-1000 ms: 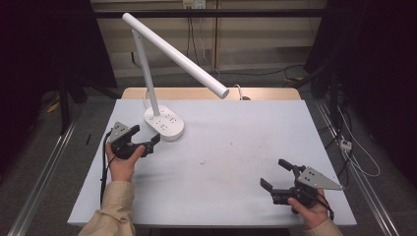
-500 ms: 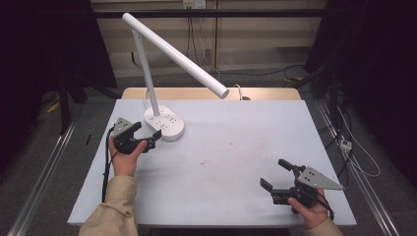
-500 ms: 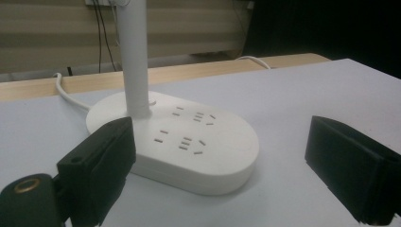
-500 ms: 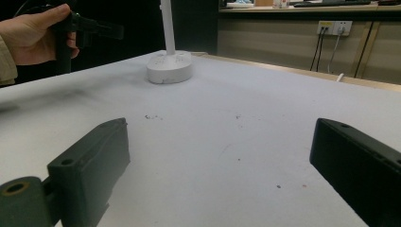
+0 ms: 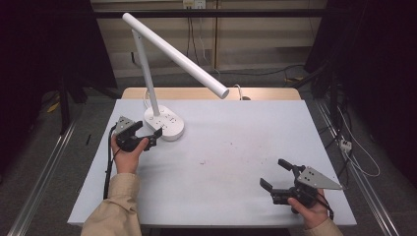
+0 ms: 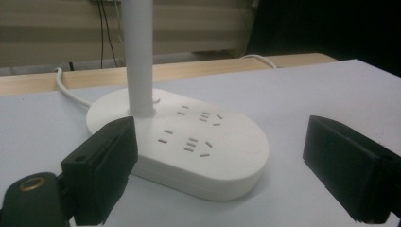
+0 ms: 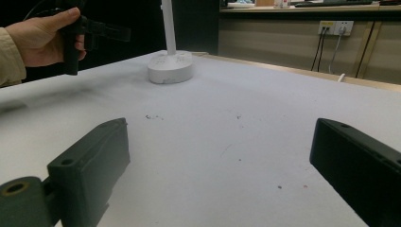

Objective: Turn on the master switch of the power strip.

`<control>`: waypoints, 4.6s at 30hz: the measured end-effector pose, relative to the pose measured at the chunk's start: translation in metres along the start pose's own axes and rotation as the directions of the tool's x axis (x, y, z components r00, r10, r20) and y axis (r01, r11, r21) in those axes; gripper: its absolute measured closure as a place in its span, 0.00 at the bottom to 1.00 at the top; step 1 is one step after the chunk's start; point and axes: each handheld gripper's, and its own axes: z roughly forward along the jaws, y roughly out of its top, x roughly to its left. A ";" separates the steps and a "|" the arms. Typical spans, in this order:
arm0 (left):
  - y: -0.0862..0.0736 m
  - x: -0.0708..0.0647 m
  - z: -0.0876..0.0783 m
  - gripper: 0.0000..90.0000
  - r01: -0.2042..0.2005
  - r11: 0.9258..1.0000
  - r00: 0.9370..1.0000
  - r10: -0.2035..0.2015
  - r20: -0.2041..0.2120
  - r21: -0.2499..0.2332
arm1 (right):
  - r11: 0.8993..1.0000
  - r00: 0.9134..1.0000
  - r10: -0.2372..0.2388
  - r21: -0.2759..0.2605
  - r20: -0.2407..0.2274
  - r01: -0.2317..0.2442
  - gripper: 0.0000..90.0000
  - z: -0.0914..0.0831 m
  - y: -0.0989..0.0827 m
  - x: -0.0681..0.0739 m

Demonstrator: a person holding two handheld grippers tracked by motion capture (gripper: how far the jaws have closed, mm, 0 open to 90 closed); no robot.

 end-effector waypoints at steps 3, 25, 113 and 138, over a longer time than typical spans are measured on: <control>0.004 0.000 0.002 0.11 -0.008 1.000 1.000 0.008 -0.003 0.002 | 1.000 1.000 -0.001 0.000 -0.001 0.001 0.06 0.000 0.000 0.000; 0.012 0.007 0.018 0.11 0.001 1.000 1.000 -0.001 -0.021 0.027 | 1.000 1.000 0.000 -0.001 -0.005 0.000 0.06 0.000 0.000 0.000; 0.020 0.032 0.048 0.86 -0.003 0.995 0.994 0.014 -0.112 0.100 | 1.000 1.000 0.004 -0.004 -0.008 -0.004 0.06 0.000 0.000 -0.001; 0.014 0.042 0.060 1.00 0.002 0.992 0.991 0.015 -0.131 0.128 | 1.000 1.000 0.005 -0.004 0.005 -0.005 0.06 -0.001 -0.001 -0.003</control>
